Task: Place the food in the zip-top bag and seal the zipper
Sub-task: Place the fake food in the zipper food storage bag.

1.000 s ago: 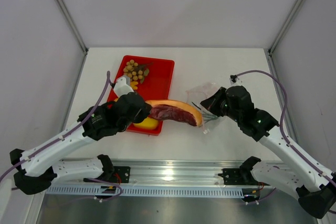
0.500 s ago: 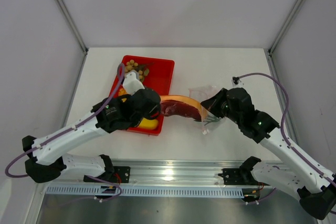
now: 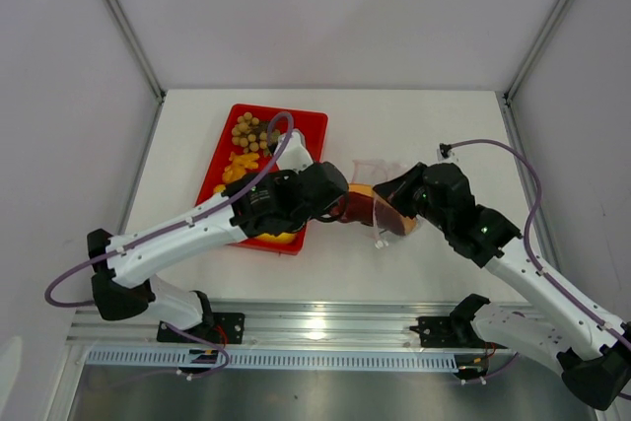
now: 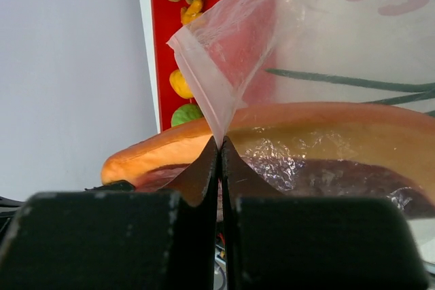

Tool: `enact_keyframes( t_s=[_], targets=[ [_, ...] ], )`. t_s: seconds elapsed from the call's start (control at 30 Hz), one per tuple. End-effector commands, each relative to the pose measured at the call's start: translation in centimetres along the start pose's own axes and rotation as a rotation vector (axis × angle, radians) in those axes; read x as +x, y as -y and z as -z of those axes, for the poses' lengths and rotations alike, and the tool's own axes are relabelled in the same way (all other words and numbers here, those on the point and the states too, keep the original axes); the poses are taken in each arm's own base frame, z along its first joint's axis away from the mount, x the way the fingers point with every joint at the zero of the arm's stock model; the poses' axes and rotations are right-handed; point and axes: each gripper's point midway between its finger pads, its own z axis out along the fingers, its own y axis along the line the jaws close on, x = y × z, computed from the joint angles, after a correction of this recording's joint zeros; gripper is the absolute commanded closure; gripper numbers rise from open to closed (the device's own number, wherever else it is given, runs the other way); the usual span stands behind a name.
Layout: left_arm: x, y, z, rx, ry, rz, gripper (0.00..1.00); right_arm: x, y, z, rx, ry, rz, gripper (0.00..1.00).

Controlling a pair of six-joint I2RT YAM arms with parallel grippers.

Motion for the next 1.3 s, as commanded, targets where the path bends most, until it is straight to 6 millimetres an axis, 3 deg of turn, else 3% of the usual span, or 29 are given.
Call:
enact_keyframes(
  t_s=[0.0,0.13,0.33,0.53,0.67,0.7,0.8,0.83,0.93,1.0,1.27],
  targets=[
    [0.5,2.9,0.1,0.075,-0.036,-0.039,0.99,-1.0,-1.6,-0.1,-0.046,0.045,-0.031,1.0],
    [2.8,4.7,-0.6,0.135,-0.122,-0.127,0.99,-0.8,-1.8,-0.1,-0.057,0.035,-0.018,1.0],
    [4.2,6.5,-1.7,0.189,-0.159,-0.228,1.0,-0.8,-1.9,0.4,-0.07,0.027,0.018,1.0],
    [6.1,10.1,-2.1,0.323,-0.256,-0.357,0.99,-0.2,-2.3,0.6,-0.09,-0.008,0.049,1.0],
    [6.7,10.3,-2.2,0.406,-0.319,-0.384,0.99,-0.8,-1.7,1.4,-0.075,0.009,0.079,1.0],
    [7.1,9.6,-2.6,0.403,-0.329,-0.397,0.99,-1.1,-1.7,1.9,-0.081,0.021,0.085,1.0],
    [7.2,9.0,-2.6,0.461,-0.333,-0.387,0.74,-2.0,-0.5,2.7,-0.058,0.047,0.098,1.0],
    [7.8,8.8,-2.6,0.482,-0.36,-0.39,0.59,-1.9,-0.3,2.9,-0.059,0.037,0.101,1.0],
    [7.0,8.3,-2.5,0.476,-0.328,-0.403,0.33,-2.4,0.3,3.6,-0.055,0.037,0.115,1.0],
    [6.0,7.8,-1.8,0.474,-0.297,-0.416,0.22,-2.5,0.7,4.0,-0.051,0.035,0.149,1.0],
    [1.3,4.7,1.3,0.463,-0.13,-0.395,0.13,-2.3,0.8,5.7,-0.072,0.012,0.278,1.0]
  ],
)
